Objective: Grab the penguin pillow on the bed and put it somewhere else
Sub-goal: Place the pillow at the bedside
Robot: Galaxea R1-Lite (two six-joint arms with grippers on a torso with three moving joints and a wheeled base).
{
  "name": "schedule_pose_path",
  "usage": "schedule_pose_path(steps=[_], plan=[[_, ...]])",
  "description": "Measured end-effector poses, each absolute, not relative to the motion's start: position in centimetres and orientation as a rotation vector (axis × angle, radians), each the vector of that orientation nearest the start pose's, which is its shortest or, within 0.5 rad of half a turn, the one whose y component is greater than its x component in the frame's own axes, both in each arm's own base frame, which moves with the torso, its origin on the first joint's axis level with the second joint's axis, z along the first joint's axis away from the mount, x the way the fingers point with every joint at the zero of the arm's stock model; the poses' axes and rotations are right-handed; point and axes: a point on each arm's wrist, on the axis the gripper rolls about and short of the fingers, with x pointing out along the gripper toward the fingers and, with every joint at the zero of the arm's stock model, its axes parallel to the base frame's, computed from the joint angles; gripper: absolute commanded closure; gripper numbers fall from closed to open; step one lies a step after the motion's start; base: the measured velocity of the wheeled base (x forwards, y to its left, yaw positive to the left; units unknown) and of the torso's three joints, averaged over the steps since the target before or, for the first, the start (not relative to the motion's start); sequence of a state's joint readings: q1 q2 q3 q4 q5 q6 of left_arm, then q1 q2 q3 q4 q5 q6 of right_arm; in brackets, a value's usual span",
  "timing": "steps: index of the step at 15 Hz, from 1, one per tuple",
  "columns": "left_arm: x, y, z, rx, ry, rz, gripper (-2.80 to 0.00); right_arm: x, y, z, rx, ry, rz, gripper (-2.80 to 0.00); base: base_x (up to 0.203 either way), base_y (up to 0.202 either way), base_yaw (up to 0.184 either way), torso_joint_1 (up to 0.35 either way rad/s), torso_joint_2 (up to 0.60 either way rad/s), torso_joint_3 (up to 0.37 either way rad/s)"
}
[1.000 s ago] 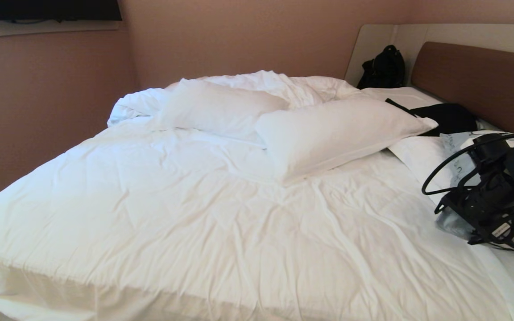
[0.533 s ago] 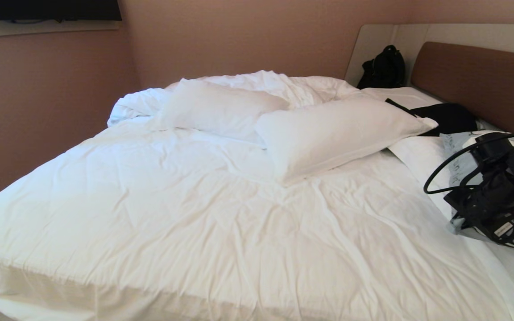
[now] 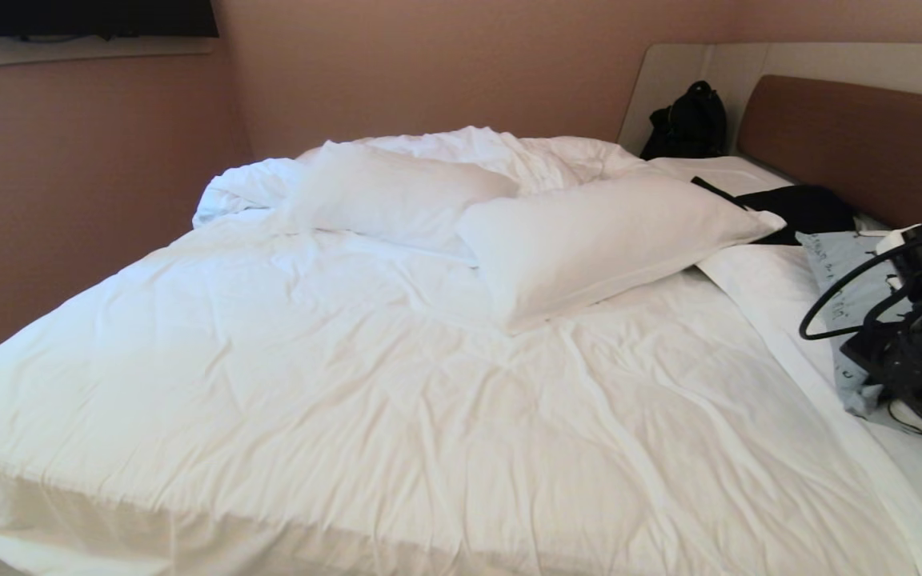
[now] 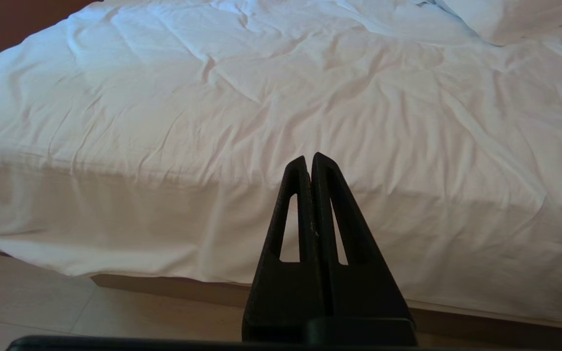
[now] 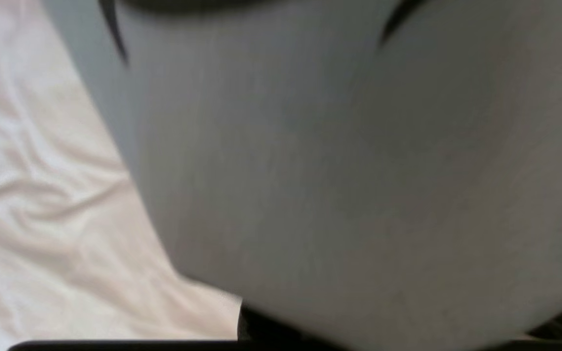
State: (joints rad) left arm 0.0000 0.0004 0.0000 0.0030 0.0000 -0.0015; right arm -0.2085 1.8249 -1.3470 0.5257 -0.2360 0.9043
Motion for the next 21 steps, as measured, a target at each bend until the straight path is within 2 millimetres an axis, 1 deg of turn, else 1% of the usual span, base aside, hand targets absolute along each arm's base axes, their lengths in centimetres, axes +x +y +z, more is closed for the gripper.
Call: schedule_pose_path(steps=[3, 7, 9, 10, 12, 16, 18, 21], plan=[[-2.3, 0.0, 7.5, -0.001, 0.003, 0.000, 0.00, 30.3, -9.5, 19.7, 0.761, 0.700, -0.921, 0.00, 0.000, 0.000, 0.000, 0.000, 0.00, 0.000], [-2.3, 0.0, 7.5, -0.001, 0.004, 0.000, 0.00, 28.8, -13.7, 20.7, 0.732, 0.609, -1.031, 0.00, 0.000, 0.000, 0.000, 0.000, 0.00, 0.000], [-2.3, 0.0, 7.5, -0.001, 0.004, 0.000, 0.00, 28.1, -15.7, 21.9, 0.716, 0.542, -1.058, 0.00, 0.000, 0.000, 0.000, 0.000, 0.00, 0.000], [-2.3, 0.0, 7.5, -0.001, 0.003, 0.000, 0.00, 27.9, -16.3, 22.5, 0.705, 0.512, -1.061, 0.00, 0.000, 0.000, 0.000, 0.000, 0.00, 0.000], [-2.3, 0.0, 7.5, -0.001, 0.004, 0.000, 0.00, 27.4, -16.7, 24.0, 0.678, 0.465, -1.052, 0.00, 0.000, 0.000, 0.000, 0.000, 0.00, 0.000], [-2.3, 0.0, 7.5, -0.001, 0.004, 0.000, 0.00, 26.6, -16.4, 26.9, 0.625, 0.388, -1.026, 0.00, 0.000, 0.000, 0.000, 0.000, 0.00, 0.000], [-2.3, 0.0, 7.5, -0.001, 0.003, 0.000, 0.00, 26.2, -16.2, 27.8, 0.592, 0.366, -1.031, 0.00, 0.000, 0.000, 0.000, 0.000, 0.00, 0.000], [-2.3, 0.0, 7.5, -0.001, 0.003, 0.000, 0.00, 25.8, -16.0, 27.9, 0.519, 0.390, -1.050, 0.00, 0.000, 0.000, 0.000, 0.000, 0.00, 0.000]])
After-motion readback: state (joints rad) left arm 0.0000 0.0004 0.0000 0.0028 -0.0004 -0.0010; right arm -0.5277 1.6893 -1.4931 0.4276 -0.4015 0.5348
